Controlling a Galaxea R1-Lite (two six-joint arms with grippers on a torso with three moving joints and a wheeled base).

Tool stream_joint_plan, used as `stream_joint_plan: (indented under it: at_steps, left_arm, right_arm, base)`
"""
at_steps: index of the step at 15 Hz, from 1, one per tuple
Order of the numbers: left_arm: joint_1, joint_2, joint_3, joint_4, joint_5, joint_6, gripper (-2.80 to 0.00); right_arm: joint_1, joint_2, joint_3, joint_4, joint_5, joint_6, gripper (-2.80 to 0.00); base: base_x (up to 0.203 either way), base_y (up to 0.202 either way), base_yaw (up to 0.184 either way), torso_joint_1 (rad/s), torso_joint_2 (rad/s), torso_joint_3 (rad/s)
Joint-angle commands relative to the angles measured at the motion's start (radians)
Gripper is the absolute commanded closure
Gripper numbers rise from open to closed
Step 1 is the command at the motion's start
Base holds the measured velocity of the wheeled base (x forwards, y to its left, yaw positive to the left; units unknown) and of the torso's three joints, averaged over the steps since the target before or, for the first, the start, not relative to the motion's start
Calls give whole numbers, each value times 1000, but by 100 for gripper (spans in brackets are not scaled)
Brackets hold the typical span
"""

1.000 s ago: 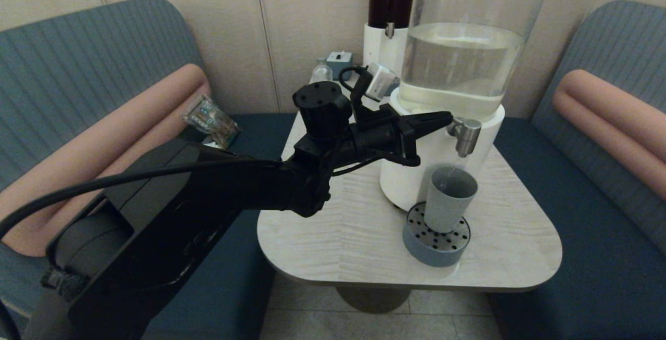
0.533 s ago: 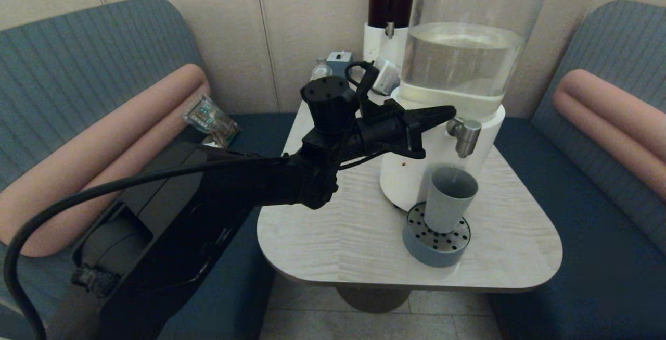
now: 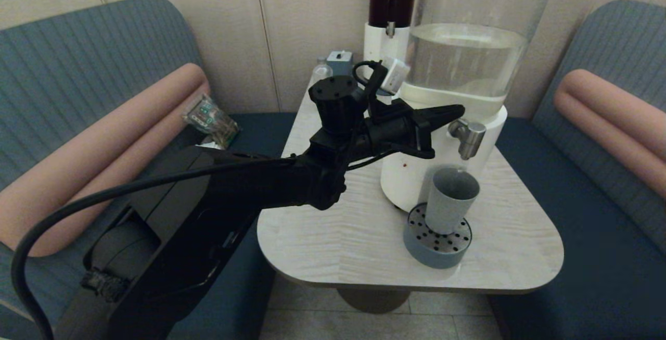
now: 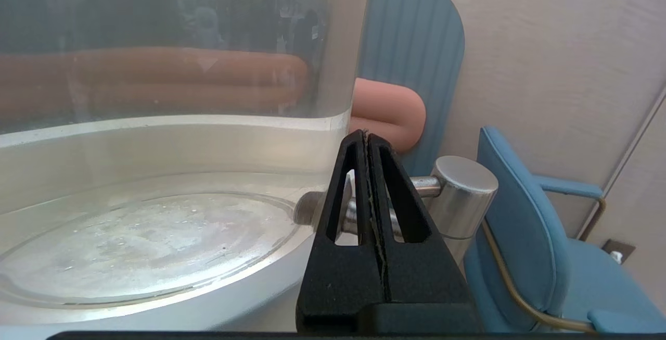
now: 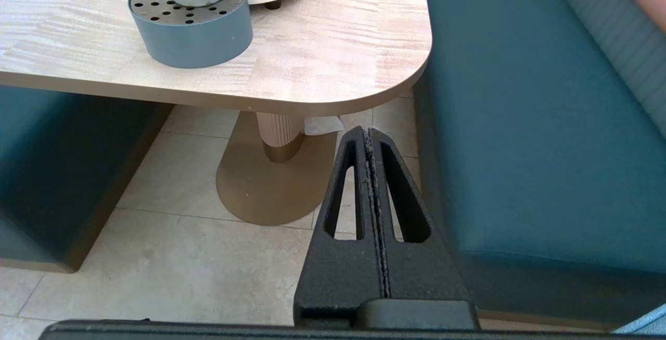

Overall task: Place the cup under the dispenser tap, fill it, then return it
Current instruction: Turn off the faucet

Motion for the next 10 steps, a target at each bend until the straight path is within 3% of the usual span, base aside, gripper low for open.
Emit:
stream_joint_plan:
  at_steps: [1,10]
  left_arm:
    - [-5,2,0,-3,-8,-2,0]
    - [52,-61,32,-18,-8,43,0]
  right_arm:
    - [0,0,0,1,0,0,0]
    - [0,0,0,1,0,0,0]
  base:
    - [0,0,0,0,0,0]
    - [0,0,0,0,0,0]
